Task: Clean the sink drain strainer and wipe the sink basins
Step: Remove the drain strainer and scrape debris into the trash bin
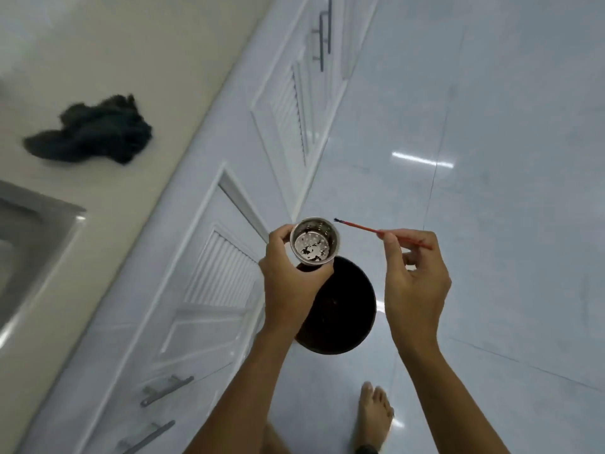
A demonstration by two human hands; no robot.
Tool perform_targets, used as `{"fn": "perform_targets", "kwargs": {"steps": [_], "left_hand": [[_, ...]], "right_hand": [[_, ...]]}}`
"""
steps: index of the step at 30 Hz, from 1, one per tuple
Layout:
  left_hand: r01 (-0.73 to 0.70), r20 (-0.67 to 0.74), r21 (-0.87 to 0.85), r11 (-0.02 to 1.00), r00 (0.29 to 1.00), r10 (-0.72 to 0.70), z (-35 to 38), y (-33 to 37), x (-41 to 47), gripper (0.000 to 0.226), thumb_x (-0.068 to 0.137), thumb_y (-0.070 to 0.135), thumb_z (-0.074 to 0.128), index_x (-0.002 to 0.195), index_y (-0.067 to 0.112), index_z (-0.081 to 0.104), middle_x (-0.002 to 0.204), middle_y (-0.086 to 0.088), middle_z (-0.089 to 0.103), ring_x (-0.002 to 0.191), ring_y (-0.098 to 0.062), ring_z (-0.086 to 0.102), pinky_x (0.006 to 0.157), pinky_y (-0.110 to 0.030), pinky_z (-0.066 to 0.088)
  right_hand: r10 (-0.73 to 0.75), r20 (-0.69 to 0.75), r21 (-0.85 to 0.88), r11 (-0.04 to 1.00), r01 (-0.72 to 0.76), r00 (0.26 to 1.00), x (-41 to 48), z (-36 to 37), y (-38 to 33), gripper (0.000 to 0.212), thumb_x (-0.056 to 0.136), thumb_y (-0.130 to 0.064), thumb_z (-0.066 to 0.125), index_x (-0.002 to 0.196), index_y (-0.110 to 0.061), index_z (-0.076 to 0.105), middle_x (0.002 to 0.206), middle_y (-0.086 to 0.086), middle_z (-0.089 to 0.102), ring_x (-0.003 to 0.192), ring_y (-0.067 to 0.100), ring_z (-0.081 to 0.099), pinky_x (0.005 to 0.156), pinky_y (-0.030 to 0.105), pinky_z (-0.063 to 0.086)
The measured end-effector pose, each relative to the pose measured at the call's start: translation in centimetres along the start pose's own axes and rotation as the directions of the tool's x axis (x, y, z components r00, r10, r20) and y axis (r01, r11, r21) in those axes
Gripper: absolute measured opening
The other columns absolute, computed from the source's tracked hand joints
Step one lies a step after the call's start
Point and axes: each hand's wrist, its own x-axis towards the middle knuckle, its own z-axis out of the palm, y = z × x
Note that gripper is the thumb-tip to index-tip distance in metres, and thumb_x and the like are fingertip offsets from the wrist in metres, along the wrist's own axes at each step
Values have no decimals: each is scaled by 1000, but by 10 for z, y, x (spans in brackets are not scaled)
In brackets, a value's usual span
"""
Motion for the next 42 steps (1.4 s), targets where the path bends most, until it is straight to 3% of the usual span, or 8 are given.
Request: {"fn": "perform_targets", "kwargs": {"steps": [8,15,20,25,28,34,40,42], "left_hand": [[-156,-219,-97,983,967,131,-109,153,7,76,65,35,92,126,41,46,127,15,62,121,-23,58,97,-48,54],[-174,-438,-47,984,889,136,-229,177,-3,75,64,33,92,126,29,51,120,14,64,116,-12,60,103,-48,50],[-86,-543,-48,995,838,47,-318,131,-38,75,65,34,95,126,32,51,121,12,64,117,-17,60,99,-45,53],[63,-661,-61,996,746,-87,-409,51,-86,78,58,44,87,125,45,48,120,19,65,116,-18,63,99,-47,54],[158,-675,-42,987,723,-144,-454,4,-107,88,59,36,91,135,44,46,126,20,63,121,-21,63,105,-50,50],[276,-583,57,959,789,-192,-506,-65,-109,79,65,18,90,134,29,54,133,4,57,124,-26,57,108,-50,46],[340,-426,167,926,872,-243,-500,-110,-54,79,75,34,87,143,25,48,140,3,49,130,-28,48,105,-32,35],[367,-392,253,895,885,-252,-492,-125,-32,81,78,39,85,146,25,44,143,4,47,131,-27,47,107,-35,34]], "right_hand": [[-166,-10,200,966,165,986,9,9,-188,6,97,-34,67,98,-29,68,98,-17,70,78,10,62,63,9,45],[-288,151,313,921,231,946,-58,65,-277,4,98,-32,67,97,-29,67,97,-13,70,73,6,59,61,8,43],[-330,301,367,906,211,895,-133,119,-300,2,98,-29,67,97,-28,66,94,-17,69,73,4,58,64,10,44],[-411,477,392,891,231,777,-226,174,-312,2,99,-22,66,100,-24,65,90,-19,67,75,4,62,64,12,48],[-425,545,394,891,227,723,-265,204,-313,1,100,-21,66,99,-20,66,90,-15,67,82,7,66,70,13,51],[-423,626,349,903,250,655,-308,250,-306,4,99,-20,66,102,-17,66,87,-17,68,76,-1,64,68,10,52],[-417,627,272,909,316,658,-301,282,-291,5,99,-20,66,101,-23,63,88,-18,67,82,1,67,71,7,51],[-403,637,243,914,325,657,-294,291,-284,6,99,-20,65,102,-24,63,91,-18,67,86,-1,67,74,5,49]]}}
